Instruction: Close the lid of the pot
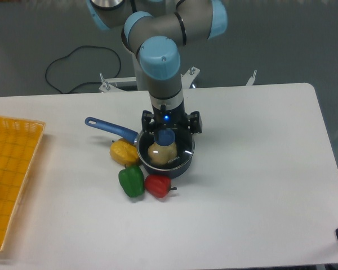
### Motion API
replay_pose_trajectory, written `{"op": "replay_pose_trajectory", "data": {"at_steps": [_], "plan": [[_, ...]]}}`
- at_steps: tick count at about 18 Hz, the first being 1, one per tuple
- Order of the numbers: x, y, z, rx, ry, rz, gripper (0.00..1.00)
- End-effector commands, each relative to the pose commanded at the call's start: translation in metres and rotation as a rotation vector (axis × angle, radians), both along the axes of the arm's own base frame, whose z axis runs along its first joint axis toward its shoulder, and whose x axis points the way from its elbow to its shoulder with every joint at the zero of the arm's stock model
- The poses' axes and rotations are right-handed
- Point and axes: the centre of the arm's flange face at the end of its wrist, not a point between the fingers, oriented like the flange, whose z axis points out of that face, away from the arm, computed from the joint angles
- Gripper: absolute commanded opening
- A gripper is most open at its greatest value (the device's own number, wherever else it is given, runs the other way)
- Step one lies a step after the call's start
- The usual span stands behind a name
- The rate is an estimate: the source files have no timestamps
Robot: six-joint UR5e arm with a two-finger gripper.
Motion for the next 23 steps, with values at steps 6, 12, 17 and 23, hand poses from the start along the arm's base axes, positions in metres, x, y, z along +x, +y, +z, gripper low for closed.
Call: {"op": "replay_pose_trajectory", "data": {"at_steps": [6,12,17,23], "plan": [[-0.068,-0.052,0.019,-0.052,0.009,-0.217,1.0],[-0.132,-0.08,-0.027,-0.12,-0.06,-0.561,1.0],[-0.167,-0.111,-0.05,-0.092,-0.094,-0.723,1.0],[-0.181,-0.13,-0.06,-0.1,-0.108,-0.695,1.0]]}}
